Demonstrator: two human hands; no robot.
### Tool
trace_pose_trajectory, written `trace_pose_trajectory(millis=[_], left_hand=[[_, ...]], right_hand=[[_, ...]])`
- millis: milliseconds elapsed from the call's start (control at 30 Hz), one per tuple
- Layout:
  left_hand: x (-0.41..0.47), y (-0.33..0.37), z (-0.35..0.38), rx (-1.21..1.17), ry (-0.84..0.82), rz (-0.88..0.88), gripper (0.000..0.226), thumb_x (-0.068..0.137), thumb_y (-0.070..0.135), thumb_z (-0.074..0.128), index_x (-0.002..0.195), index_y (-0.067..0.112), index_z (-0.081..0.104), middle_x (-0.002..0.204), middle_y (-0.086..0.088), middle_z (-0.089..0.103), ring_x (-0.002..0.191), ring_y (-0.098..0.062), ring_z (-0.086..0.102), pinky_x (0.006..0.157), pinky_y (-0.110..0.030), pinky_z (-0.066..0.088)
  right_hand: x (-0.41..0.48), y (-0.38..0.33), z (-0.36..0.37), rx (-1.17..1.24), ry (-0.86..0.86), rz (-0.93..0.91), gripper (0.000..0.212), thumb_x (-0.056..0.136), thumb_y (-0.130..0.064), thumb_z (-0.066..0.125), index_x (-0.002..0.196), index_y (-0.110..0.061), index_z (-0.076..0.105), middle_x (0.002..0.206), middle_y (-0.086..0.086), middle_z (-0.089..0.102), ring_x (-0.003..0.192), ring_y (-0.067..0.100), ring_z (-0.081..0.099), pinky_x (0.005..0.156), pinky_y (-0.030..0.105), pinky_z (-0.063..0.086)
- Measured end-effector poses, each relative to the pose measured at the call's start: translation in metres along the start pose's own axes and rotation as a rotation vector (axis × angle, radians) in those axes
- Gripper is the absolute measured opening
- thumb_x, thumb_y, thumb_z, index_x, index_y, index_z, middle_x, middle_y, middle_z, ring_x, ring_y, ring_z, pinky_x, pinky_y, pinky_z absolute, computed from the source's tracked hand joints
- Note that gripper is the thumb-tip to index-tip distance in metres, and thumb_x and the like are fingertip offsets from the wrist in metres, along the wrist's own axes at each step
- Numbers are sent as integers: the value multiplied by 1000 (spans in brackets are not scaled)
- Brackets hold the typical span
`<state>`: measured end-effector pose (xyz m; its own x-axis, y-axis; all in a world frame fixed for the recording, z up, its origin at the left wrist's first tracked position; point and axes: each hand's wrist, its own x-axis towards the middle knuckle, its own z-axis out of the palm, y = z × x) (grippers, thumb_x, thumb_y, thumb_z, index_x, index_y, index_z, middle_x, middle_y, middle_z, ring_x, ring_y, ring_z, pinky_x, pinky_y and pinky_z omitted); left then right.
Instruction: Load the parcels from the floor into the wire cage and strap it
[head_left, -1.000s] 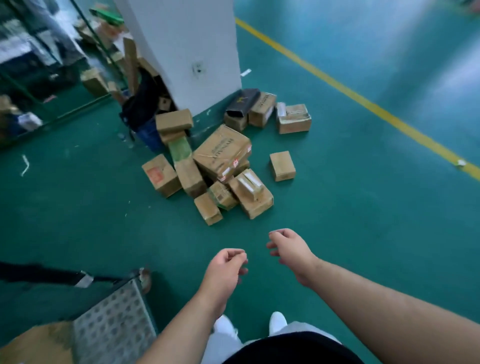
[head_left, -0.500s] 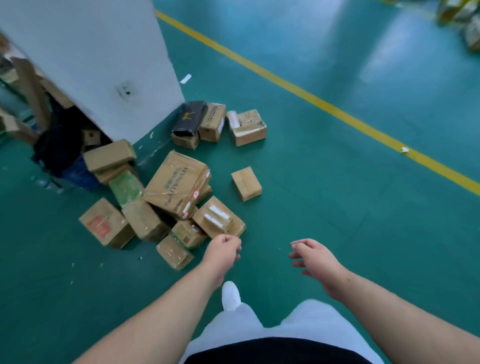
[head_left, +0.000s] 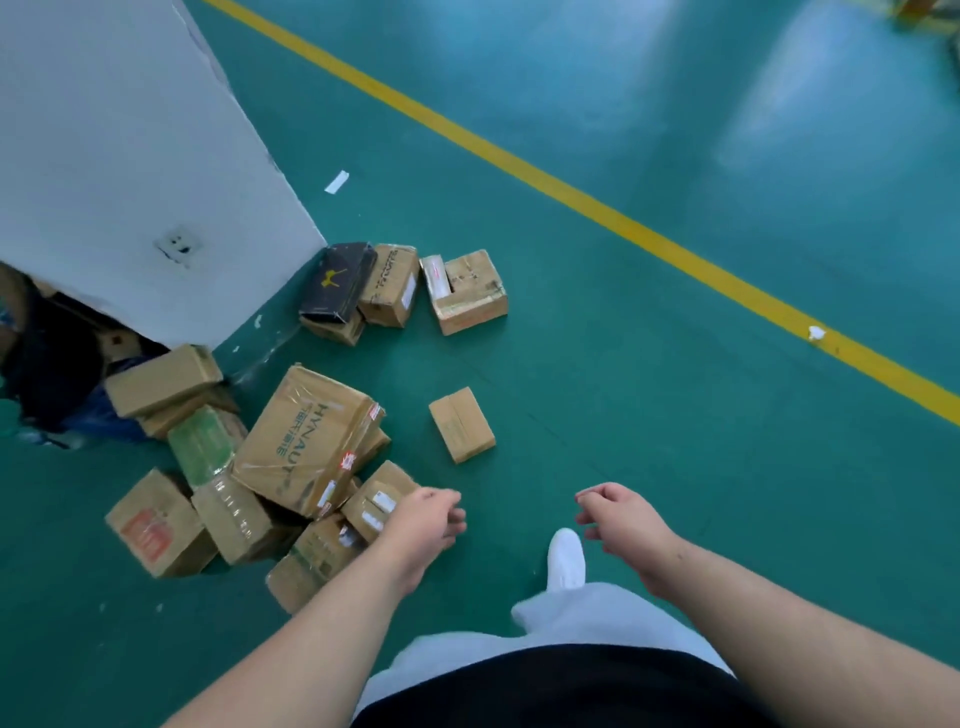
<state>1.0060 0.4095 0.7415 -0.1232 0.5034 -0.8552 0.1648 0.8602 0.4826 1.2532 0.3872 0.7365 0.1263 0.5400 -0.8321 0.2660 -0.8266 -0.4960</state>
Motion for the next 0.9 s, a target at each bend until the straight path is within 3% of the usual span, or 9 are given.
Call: trace_pose_trajectory(millis=[100, 167, 300, 433, 533, 633, 800, 900], left_hand=[[3, 27, -6, -126, 59, -18, 23, 106, 20, 52, 117, 2, 59, 108, -16, 64, 90, -24, 64, 70, -27, 58], [7, 38, -18, -235, 140, -42, 21, 104, 20, 53, 115, 4, 60, 105, -14, 64, 87, -23, 64, 65, -27, 56], [16, 46, -38, -385, 217, -93, 24, 100, 25, 56, 115, 8, 63, 98, -8, 67, 84, -23, 67, 72, -33, 55], [54, 45, -49, -438, 220, -171, 19, 102, 24, 53, 108, 10, 64, 95, -7, 67, 86, -24, 64, 78, -35, 50], [97, 46, -50, -458, 211, -223, 14, 102, 22, 52, 103, 13, 63, 91, -6, 64, 82, -23, 60, 78, -36, 47], [122, 50, -56, -470, 229, -263, 11, 101, 22, 50, 99, 16, 59, 94, -7, 62, 75, -20, 55, 69, -32, 41], [162, 44, -51, -540, 226, -352, 17, 101, 29, 52, 107, 19, 63, 108, -6, 71, 87, -22, 64, 79, -35, 49], [206, 27, -39, -593, 238, -413, 18, 102, 29, 52, 110, 18, 62, 105, -6, 70, 88, -22, 63, 77, -34, 47]], right_hand=[[38, -51, -21, -164, -33, -44, 19, 99, -26, 50, 105, -15, 64, 107, 5, 72, 90, 21, 66, 73, 32, 48], [66, -88, -23, -297, -62, -67, 19, 98, -25, 49, 104, -15, 63, 105, 5, 72, 90, 22, 66, 72, 32, 48], [108, -144, -1, -430, -133, -94, 18, 97, -26, 48, 103, -17, 62, 107, 7, 72, 95, 26, 68, 76, 33, 49], [145, -177, 37, -545, -221, -75, 20, 95, -32, 49, 101, -21, 64, 106, 7, 73, 107, 29, 69, 90, 41, 55], [168, -187, 56, -594, -252, -82, 18, 97, -32, 50, 104, -23, 63, 106, 4, 72, 106, 27, 69, 88, 41, 55], [185, -193, 62, -722, -295, -46, 17, 97, -34, 51, 106, -26, 63, 107, 1, 71, 103, 26, 69, 90, 42, 56], [220, -203, 53, -944, -380, 45, 19, 95, -35, 52, 109, -30, 65, 108, 2, 71, 102, 26, 70, 93, 42, 58], [266, -206, 60, -1118, -434, 90, 22, 97, -31, 51, 113, -26, 64, 108, 2, 72, 102, 27, 70, 93, 40, 58]])
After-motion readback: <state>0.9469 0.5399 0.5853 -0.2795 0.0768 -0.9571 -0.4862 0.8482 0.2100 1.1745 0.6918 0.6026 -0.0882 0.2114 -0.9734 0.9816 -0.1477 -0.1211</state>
